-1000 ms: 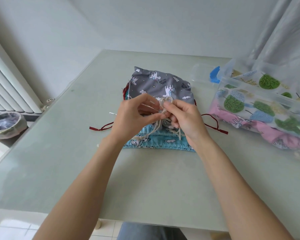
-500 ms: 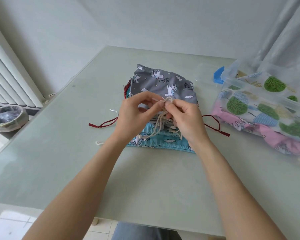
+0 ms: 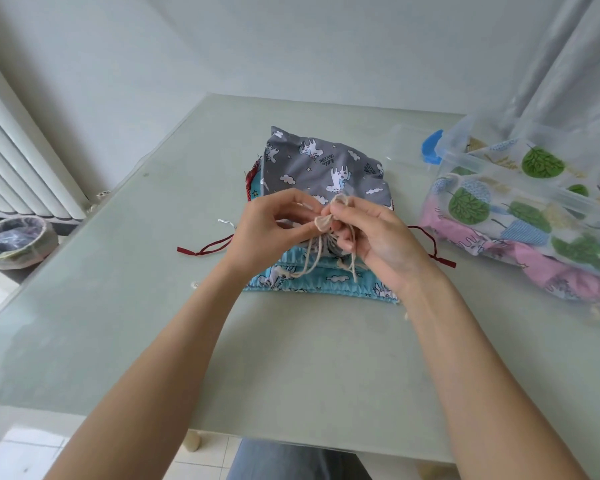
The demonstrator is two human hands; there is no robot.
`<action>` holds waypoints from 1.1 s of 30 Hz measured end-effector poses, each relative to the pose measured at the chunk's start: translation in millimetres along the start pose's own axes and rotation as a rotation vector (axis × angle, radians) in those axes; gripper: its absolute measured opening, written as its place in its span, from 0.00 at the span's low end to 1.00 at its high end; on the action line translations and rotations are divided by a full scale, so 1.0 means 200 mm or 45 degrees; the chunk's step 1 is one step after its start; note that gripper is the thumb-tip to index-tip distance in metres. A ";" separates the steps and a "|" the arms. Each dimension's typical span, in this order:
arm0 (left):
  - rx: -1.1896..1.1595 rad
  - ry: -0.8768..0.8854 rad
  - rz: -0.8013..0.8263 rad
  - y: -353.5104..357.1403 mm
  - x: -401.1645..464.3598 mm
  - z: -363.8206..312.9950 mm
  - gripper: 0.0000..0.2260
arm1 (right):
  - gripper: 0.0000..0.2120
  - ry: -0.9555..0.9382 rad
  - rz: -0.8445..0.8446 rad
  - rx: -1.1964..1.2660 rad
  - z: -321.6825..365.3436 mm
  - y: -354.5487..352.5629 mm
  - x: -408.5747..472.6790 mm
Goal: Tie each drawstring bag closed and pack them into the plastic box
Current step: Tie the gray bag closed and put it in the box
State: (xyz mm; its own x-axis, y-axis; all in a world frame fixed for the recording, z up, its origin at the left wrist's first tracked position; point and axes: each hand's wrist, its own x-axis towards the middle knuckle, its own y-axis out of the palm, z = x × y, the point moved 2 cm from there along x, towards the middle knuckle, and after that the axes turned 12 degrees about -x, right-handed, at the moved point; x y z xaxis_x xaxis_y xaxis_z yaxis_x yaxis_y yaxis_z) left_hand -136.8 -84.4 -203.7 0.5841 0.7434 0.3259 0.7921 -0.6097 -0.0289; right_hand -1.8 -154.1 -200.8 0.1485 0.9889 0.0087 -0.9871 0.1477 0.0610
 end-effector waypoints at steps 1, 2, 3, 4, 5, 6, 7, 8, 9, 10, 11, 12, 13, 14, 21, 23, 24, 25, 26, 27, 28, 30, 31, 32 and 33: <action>0.012 0.002 0.002 0.00 0.00 0.00 0.06 | 0.03 -0.003 0.015 -0.024 0.00 0.00 0.00; 0.002 0.006 0.011 -0.01 0.00 0.00 0.05 | 0.04 -0.015 0.022 -0.054 0.00 -0.01 0.00; -0.024 0.003 0.019 0.00 -0.01 0.00 0.03 | 0.05 -0.040 0.020 -0.105 0.01 -0.02 -0.01; -0.061 -0.006 0.027 0.00 -0.01 -0.01 0.03 | 0.06 -0.080 -0.001 -0.174 0.01 -0.03 -0.01; -0.102 -0.021 0.038 0.00 -0.01 -0.02 0.03 | 0.05 -0.129 -0.035 -0.244 0.02 -0.03 -0.02; -0.141 -0.035 0.053 0.01 -0.01 -0.02 0.03 | 0.05 -0.181 -0.077 -0.300 0.03 -0.03 -0.02; -0.175 -0.048 0.064 0.01 -0.01 -0.02 0.04 | 0.05 -0.230 -0.123 -0.348 0.04 -0.03 -0.02; -0.200 -0.061 0.068 0.01 -0.01 -0.03 0.04 | 0.06 -0.280 -0.167 -0.402 0.04 -0.03 -0.02; -0.213 -0.073 0.065 0.01 -0.01 -0.03 0.05 | 0.08 -0.333 -0.216 -0.475 0.04 -0.03 -0.02; -0.211 -0.083 0.055 0.01 0.00 -0.03 0.05 | 0.08 -0.391 -0.273 -0.564 0.04 -0.03 -0.02; -0.207 -0.092 0.044 0.01 0.00 -0.02 0.06 | 0.09 -0.451 -0.337 -0.670 0.04 -0.02 -0.02; -0.201 -0.099 0.034 0.01 0.00 -0.02 0.06 | 0.08 -0.515 -0.406 -0.795 0.04 -0.02 -0.03; -0.201 -0.101 0.030 0.01 0.00 -0.02 0.07 | 0.07 -0.586 -0.479 -0.932 0.03 0.00 -0.03; -0.196 -0.095 0.026 0.01 0.00 -0.02 0.06 | 0.05 -0.665 -0.553 -1.066 0.03 0.01 -0.04; -0.368 -0.184 0.014 0.01 0.01 -0.02 0.08 | 0.02 -1.174 -0.861 -1.496 0.04 0.04 -0.06; -0.287 -0.201 0.110 0.01 0.01 0.00 0.08 | 0.04 -1.228 -0.811 -1.455 0.04 0.04 -0.06; -0.265 -0.208 0.151 0.01 0.01 0.00 0.09 | 0.04 -1.227 -0.794 -1.424 0.05 0.03 -0.06; -0.271 -0.219 0.167 0.00 0.01 0.01 0.09 | 0.05 -1.215 -0.782 -1.388 0.05 0.02 -0.06; -0.289 -0.230 0.160 0.00 0.01 0.01 0.10 | 0.06 -1.198 -0.772 -1.351 0.05 0.01 -0.05; -0.303 -0.240 0.145 -0.01 0.01 0.00 0.10 | 0.07 -1.180 -0.765 -1.323 0.06 -0.01 -0.05; -0.293 -0.244 0.127 -0.01 0.01 0.01 0.09 | 0.08 -1.158 -0.764 -1.312 0.06 -0.02 -0.05; -0.191 -0.207 0.092 0.00 0.01 0.01 0.07 | 0.10 -1.110 -0.751 -1.337 0.05 -0.03 -0.05; -0.123 -0.162 0.068 0.00 0.01 0.01 0.06 | 0.10 -1.089 -0.736 -1.350 0.04 -0.04 -0.04; -0.073 -0.105 0.033 0.00 0.01 0.00 0.05 | 0.10 -1.074 -0.727 -1.355 0.04 -0.05 -0.05; -0.061 -0.051 -0.016 -0.01 0.01 0.00 0.04 | 0.10 -1.064 -0.728 -1.347 0.05 -0.06 -0.05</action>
State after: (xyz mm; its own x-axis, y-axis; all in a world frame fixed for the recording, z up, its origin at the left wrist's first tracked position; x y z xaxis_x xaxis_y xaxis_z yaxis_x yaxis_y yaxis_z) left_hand -136.7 -81.9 -202.6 0.5814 0.7611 0.2876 0.7908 -0.6118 0.0203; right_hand 8.7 -166.2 -192.3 0.1530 0.5493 0.8215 -0.3105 0.8159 -0.4877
